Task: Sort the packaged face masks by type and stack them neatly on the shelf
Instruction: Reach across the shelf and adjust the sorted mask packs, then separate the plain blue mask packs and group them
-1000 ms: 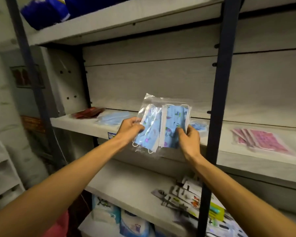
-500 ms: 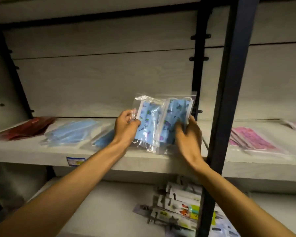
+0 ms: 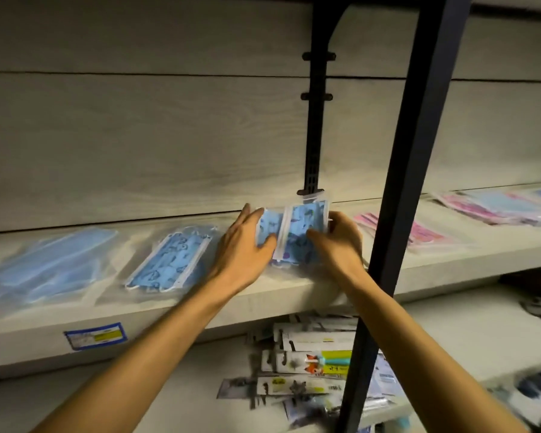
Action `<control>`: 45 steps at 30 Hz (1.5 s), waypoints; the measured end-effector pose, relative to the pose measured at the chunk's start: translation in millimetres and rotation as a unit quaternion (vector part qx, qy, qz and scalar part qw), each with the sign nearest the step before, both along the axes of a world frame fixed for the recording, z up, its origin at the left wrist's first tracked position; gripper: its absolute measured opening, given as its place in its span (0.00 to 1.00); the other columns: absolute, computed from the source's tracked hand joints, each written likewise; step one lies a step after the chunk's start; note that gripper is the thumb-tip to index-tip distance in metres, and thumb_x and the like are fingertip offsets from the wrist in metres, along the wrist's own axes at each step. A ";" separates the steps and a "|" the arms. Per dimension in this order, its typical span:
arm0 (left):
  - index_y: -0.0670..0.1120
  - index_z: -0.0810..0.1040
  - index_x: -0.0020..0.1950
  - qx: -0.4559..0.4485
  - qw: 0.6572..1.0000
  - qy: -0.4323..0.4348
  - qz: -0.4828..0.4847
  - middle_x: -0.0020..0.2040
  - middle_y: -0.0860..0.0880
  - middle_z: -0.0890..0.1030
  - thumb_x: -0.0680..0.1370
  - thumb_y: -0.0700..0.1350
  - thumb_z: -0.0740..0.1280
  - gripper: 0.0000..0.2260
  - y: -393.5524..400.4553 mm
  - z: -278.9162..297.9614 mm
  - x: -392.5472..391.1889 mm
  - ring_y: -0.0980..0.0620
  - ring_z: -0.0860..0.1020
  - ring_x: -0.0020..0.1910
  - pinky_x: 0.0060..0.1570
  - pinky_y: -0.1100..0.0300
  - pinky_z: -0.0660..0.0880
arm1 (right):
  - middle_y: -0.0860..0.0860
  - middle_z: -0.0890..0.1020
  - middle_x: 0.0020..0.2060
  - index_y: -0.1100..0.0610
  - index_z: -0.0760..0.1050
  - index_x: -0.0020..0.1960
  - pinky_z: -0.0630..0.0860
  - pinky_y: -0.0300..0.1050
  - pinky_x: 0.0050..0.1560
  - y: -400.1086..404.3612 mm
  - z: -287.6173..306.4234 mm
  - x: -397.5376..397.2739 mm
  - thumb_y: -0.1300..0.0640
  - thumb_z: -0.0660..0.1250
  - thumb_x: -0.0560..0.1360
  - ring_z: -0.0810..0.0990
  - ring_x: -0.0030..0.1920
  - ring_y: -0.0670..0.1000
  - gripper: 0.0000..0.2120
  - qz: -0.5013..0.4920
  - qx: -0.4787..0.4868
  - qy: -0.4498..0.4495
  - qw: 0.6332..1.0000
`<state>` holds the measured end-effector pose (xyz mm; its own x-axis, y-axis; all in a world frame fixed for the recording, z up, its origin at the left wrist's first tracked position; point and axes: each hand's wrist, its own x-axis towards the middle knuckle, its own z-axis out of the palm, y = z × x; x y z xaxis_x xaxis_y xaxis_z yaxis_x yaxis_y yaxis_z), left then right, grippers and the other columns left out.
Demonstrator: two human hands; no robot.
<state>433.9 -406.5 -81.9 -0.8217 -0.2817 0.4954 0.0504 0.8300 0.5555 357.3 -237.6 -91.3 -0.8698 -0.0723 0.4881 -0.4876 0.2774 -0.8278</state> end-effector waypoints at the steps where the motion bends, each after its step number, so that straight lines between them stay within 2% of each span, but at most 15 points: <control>1: 0.47 0.66 0.78 -0.018 1.000 -0.019 -0.004 0.80 0.46 0.63 0.80 0.51 0.67 0.28 1.1 -0.5 -1.0 0.45 0.68 0.75 0.69 0.55 0.67 | 0.56 0.82 0.55 0.58 0.75 0.61 0.83 0.42 0.42 -0.3 -0.7 -0.1 0.57 0.73 0.75 0.82 0.46 0.49 0.16 -0.005 0.006 -0.008 1.000; 5: 0.48 0.68 0.76 -0.093 0.990 -0.104 -0.028 0.73 0.46 0.71 0.82 0.59 0.60 0.26 6.2 -5.0 -1.4 0.42 0.73 0.68 0.63 0.51 0.70 | 0.57 0.81 0.56 0.59 0.75 0.62 0.83 0.46 0.47 -2.9 0.8 0.7 0.57 0.74 0.74 0.81 0.48 0.53 0.19 -0.055 0.061 -0.017 0.996; 8: 0.47 0.70 0.74 -0.110 0.985 -0.133 -0.029 0.70 0.44 0.75 0.83 0.61 0.55 0.25 7.4 -5.0 -4.3 0.42 0.74 0.66 0.67 0.48 0.69 | 0.58 0.79 0.58 0.59 0.73 0.63 0.82 0.52 0.53 -6.0 1.5 1.7 0.52 0.74 0.74 0.80 0.53 0.56 0.22 -0.083 0.122 -0.037 0.988; 11: 0.48 0.70 0.74 -0.135 0.978 -0.161 -0.018 0.70 0.43 0.74 0.83 0.63 0.51 0.27 7.2 -6.0 -9.7 0.42 0.73 0.67 0.71 0.43 0.64 | 0.59 0.77 0.59 0.59 0.72 0.64 0.78 0.51 0.55 -9.6 4.2 1.6 0.48 0.73 0.74 0.77 0.58 0.58 0.25 -0.121 0.209 -0.034 0.970; 13: 0.49 0.71 0.73 -0.170 0.969 -0.178 0.005 0.71 0.43 0.73 0.82 0.65 0.47 0.29 6.9 -10.0 -9.2 0.40 0.69 0.71 0.74 0.39 0.58 | 0.59 0.76 0.64 0.59 0.70 0.69 0.74 0.49 0.57 -9.8 5.7 3.0 0.48 0.70 0.77 0.74 0.62 0.59 0.26 -0.124 0.215 -0.023 0.968; 17: 0.49 0.70 0.74 -0.203 0.966 -0.151 0.047 0.76 0.41 0.67 0.82 0.65 0.46 0.30 8.5 -6.3 -2.0 0.38 0.60 0.77 0.77 0.37 0.49 | 0.57 0.72 0.70 0.57 0.67 0.75 0.66 0.47 0.63 -0.7 5.2 12.4 0.47 0.61 0.82 0.69 0.68 0.57 0.24 -0.104 0.239 0.070 0.963; 20: 0.46 0.68 0.76 -0.246 0.965 -0.078 0.053 0.79 0.42 0.65 0.84 0.58 0.50 0.25 14.7 -1.0 8.9 0.42 0.60 0.78 0.78 0.42 0.51 | 0.58 0.66 0.75 0.59 0.63 0.77 0.56 0.48 0.75 13.5 1.6 24.1 0.49 0.56 0.84 0.61 0.75 0.57 0.24 -0.032 0.279 0.088 0.956; 23: 0.45 0.67 0.77 -0.254 0.964 -0.053 0.051 0.79 0.42 0.64 0.85 0.53 0.52 0.23 22.7 1.2 26.4 0.43 0.62 0.77 0.78 0.47 0.54 | 0.56 0.56 0.80 0.58 0.53 0.81 0.46 0.46 0.77 29.3 1.2 36.7 0.51 0.55 0.85 0.50 0.80 0.55 0.27 0.061 0.338 0.069 0.937; 25: 0.45 0.66 0.77 -0.247 0.965 -0.070 0.058 0.78 0.42 0.65 0.85 0.53 0.52 0.22 30.9 0.2 41.0 0.44 0.64 0.76 0.76 0.47 0.57 | 0.57 0.58 0.80 0.57 0.52 0.81 0.53 0.51 0.78 41.1 2.8 48.8 0.52 0.56 0.85 0.55 0.79 0.57 0.27 0.089 0.352 0.061 0.930; 28: 0.44 0.69 0.73 -0.259 0.960 -0.071 0.078 0.71 0.43 0.71 0.85 0.53 0.53 0.21 50.6 -1.5 64.1 0.44 0.70 0.69 0.71 0.49 0.65 | 0.57 0.66 0.76 0.55 0.60 0.79 0.65 0.54 0.74 66.4 7.3 74.1 0.57 0.59 0.82 0.67 0.74 0.58 0.26 0.122 0.331 0.063 0.934; 32: 0.45 0.69 0.73 -0.267 0.958 -0.065 0.079 0.71 0.46 0.72 0.85 0.54 0.54 0.21 97.0 -1.1 91.1 0.46 0.71 0.69 0.69 0.50 0.67 | 0.54 0.76 0.68 0.55 0.71 0.72 0.77 0.53 0.63 127.1 16.2 95.7 0.60 0.61 0.79 0.77 0.64 0.55 0.21 0.156 0.296 0.100 0.937; 34: 0.47 0.72 0.71 -0.274 0.957 -0.052 0.076 0.69 0.48 0.74 0.84 0.53 0.56 0.19 128.6 -0.4 98.5 0.47 0.73 0.66 0.64 0.51 0.70 | 0.53 0.80 0.63 0.54 0.76 0.67 0.78 0.47 0.59 165.9 19.5 97.3 0.60 0.62 0.78 0.79 0.60 0.53 0.18 0.154 0.308 0.129 0.930; 38: 0.50 0.75 0.63 -0.271 0.962 -0.025 0.039 0.58 0.49 0.82 0.83 0.53 0.58 0.13 200.7 -3.6 102.1 0.45 0.81 0.51 0.46 0.52 0.76 | 0.51 0.77 0.68 0.52 0.72 0.71 0.73 0.48 0.65 252.3 17.3 86.5 0.56 0.62 0.81 0.75 0.66 0.53 0.18 0.096 0.355 0.143 0.919; 41: 0.50 0.74 0.67 -0.296 0.954 -0.040 0.014 0.59 0.49 0.83 0.83 0.55 0.58 0.16 252.3 -0.7 89.7 0.42 0.82 0.52 0.47 0.50 0.77 | 0.54 0.75 0.70 0.53 0.71 0.73 0.72 0.56 0.67 312.5 18.4 72.1 0.55 0.63 0.80 0.71 0.70 0.56 0.21 0.046 0.411 0.144 0.899; 45: 0.48 0.73 0.68 -0.347 0.937 -0.044 -0.003 0.61 0.46 0.82 0.82 0.58 0.57 0.20 304.1 18.4 55.8 0.41 0.81 0.54 0.49 0.50 0.76 | 0.56 0.72 0.72 0.55 0.67 0.75 0.69 0.57 0.69 370.7 25.0 51.3 0.52 0.64 0.80 0.67 0.72 0.58 0.25 -0.017 0.424 0.140 0.895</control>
